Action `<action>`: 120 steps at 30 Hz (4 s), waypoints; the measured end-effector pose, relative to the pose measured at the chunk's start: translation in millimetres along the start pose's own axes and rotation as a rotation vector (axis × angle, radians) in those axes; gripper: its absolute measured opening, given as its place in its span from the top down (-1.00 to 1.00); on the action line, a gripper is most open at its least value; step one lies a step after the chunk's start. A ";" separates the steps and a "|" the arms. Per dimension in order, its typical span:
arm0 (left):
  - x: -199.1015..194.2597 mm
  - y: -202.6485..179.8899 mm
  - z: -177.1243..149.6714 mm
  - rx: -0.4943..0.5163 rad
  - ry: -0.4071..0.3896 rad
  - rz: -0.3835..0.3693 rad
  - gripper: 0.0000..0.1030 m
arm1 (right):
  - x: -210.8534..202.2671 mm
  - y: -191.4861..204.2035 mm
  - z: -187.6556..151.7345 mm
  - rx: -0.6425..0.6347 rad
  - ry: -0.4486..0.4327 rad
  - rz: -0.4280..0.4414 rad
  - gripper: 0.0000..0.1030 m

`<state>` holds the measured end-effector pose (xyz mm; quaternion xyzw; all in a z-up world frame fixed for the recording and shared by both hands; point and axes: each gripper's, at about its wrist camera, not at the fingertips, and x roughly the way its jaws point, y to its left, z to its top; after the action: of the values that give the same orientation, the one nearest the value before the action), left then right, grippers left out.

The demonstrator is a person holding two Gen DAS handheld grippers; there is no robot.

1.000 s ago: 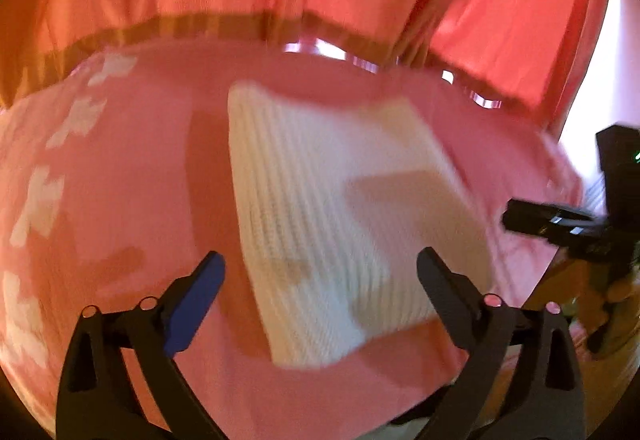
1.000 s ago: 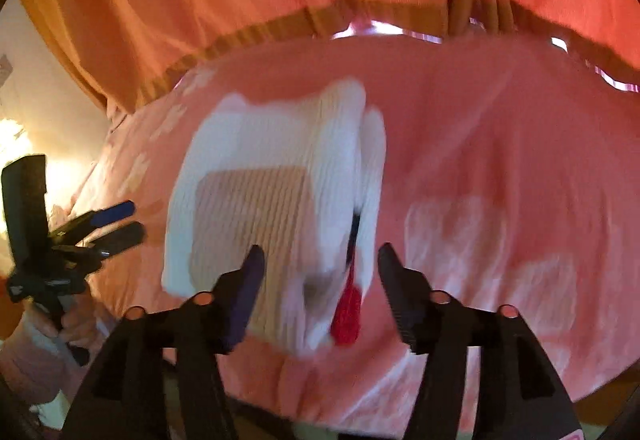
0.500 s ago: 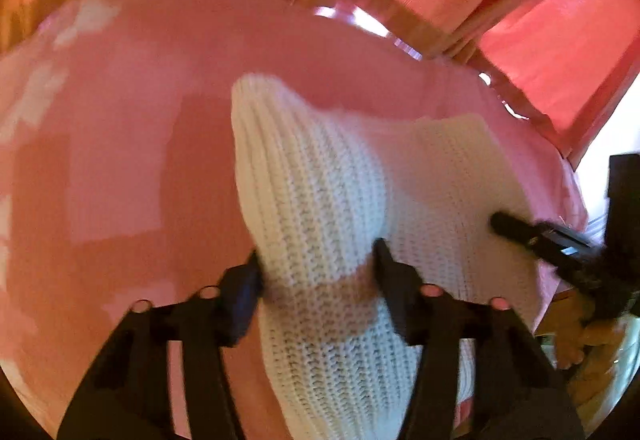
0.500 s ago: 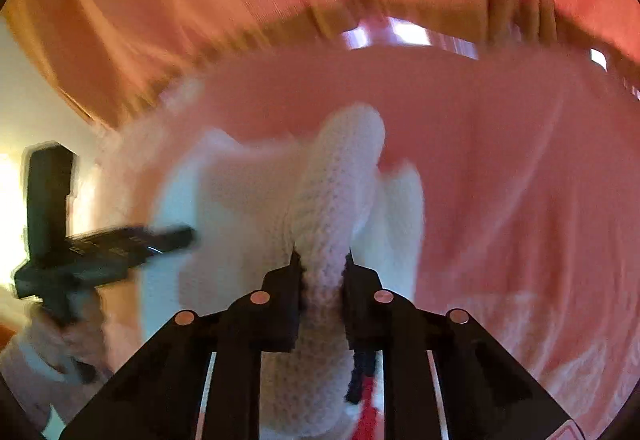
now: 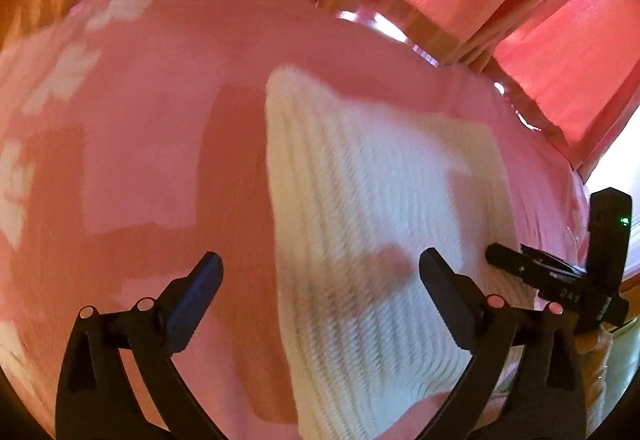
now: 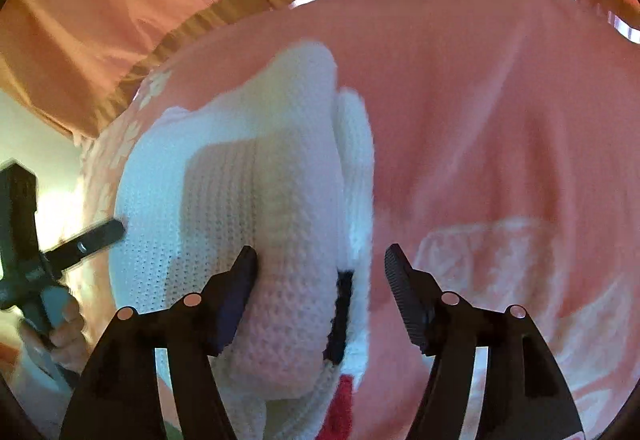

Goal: Fold small clothes

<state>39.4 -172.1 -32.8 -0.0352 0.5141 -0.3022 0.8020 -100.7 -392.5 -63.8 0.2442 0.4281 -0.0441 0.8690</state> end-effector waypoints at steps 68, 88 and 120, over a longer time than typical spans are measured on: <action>-33.6 -32.2 -69.5 0.151 0.010 -0.067 -0.83 | -77.8 -19.4 -61.9 -0.043 -0.081 0.133 -0.26; -15.8 -13.8 -109.4 0.173 0.098 0.038 0.54 | -30.4 -33.5 -114.7 0.122 0.104 0.097 0.59; 21.8 -56.7 8.1 0.125 0.078 -0.203 0.02 | -34.1 -7.1 1.7 0.119 -0.060 0.241 0.39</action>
<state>27.2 -231.8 -25.7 -0.0252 0.5188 -0.4146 0.7472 -122.9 -404.1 -39.6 0.3434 0.3659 0.0278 0.8645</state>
